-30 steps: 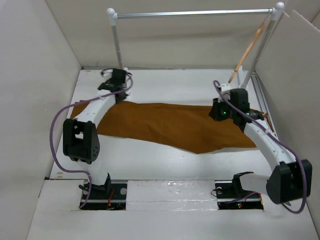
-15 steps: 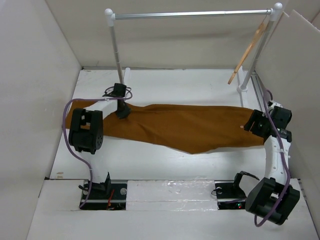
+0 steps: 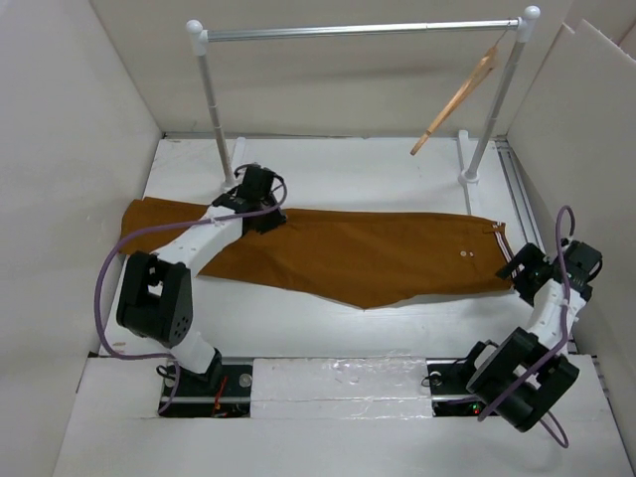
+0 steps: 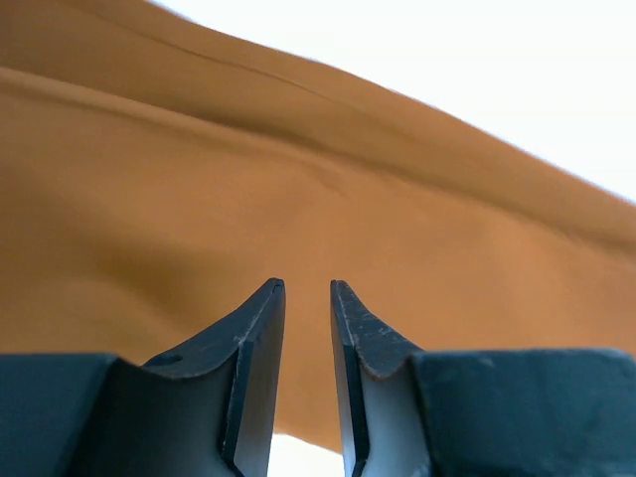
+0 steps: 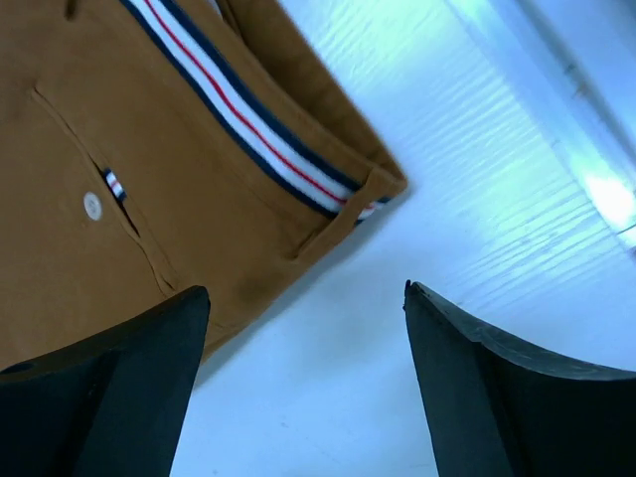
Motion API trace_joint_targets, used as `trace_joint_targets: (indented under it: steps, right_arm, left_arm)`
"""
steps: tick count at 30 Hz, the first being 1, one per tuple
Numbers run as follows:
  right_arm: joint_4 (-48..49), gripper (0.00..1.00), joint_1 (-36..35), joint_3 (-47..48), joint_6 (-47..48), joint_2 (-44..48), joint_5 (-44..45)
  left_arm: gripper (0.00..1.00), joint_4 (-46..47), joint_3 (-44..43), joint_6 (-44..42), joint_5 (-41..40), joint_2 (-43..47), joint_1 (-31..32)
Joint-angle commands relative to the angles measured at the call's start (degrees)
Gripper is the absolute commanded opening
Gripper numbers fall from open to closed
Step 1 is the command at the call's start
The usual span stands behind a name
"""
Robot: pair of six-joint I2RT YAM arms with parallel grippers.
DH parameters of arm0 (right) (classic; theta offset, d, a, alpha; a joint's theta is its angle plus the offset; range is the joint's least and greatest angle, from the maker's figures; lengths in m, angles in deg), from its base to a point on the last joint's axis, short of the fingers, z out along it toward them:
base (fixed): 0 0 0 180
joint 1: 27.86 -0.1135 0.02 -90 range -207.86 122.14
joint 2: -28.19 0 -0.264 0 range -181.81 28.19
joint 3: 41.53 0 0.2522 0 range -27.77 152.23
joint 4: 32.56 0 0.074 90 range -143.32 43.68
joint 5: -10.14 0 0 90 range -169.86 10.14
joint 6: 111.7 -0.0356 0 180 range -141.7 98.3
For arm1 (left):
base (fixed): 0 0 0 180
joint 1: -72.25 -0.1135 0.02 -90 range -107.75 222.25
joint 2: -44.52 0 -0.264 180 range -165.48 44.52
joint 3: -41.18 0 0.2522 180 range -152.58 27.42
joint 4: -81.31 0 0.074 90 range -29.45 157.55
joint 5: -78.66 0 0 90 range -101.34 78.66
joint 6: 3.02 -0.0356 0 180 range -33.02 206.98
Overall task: Place the trousers on the hanger
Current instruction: Fold the trousers at the center of the board.
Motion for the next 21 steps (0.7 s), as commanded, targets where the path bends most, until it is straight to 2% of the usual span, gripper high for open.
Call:
trace_joint_targets:
  steps: [1, 2, 7, 9, 13, 15, 16, 17, 20, 21]
  right_arm:
    - [5.9, 0.86, 1.2, -3.29, -3.05, -0.34, -8.82]
    - [8.27, 0.88, 1.81, -5.04, -3.4, -0.78, -9.98]
    - [13.81, 0.89, 2.34, -8.74, -6.92, -5.78, -11.66]
    - [19.18, 0.89, 2.87, -9.89, -9.19, -8.59, -11.92]
    - [29.45, 0.89, 2.87, -11.91, -15.26, -15.09, -13.15]
    - [35.51, 0.83, 2.87, -12.27, -18.07, -18.16, -13.59]
    - [37.71, 0.78, 2.87, -12.7, -18.61, -18.88, -14.2]
    - [40.0, 0.56, 3.39, -12.62, -18.96, -19.15, -14.38]
    - [35.13, 0.1, 5.85, -10.35, -17.92, -14.95, -13.86]
    - [31.09, 0.07, 6.38, -8.59, -15.65, -12.67, -11.24]
  left_arm:
    - [0.22, 2.33, 1.48, -0.64, 3.45, 3.57, 3.1]
    - [0.22, 3.39, 3.49, -0.55, 6.42, 3.66, 3.1]
    - [0.22, 5.59, 5.01, -0.98, 8.55, -0.37, 3.1]
    - [0.22, 5.86, 4.66, -1.95, 10.04, -1.35, 3.1]
    - [0.22, 5.34, 4.13, -3.27, 7.68, -1.53, 7.49]
    - [0.22, 5.16, 3.87, -3.01, 6.53, -1.44, 9.94]
    - [0.22, 5.07, 3.95, -2.66, 6.71, -1.53, 10.65]
    - [0.22, 4.9, 3.87, -2.57, 6.45, -1.53, 11.36]
    - [0.22, 4.46, 4.39, -2.48, 5.48, -1.18, 13.73]
    - [0.22, 4.37, 4.48, -2.57, 5.48, -1.18, 14.43]
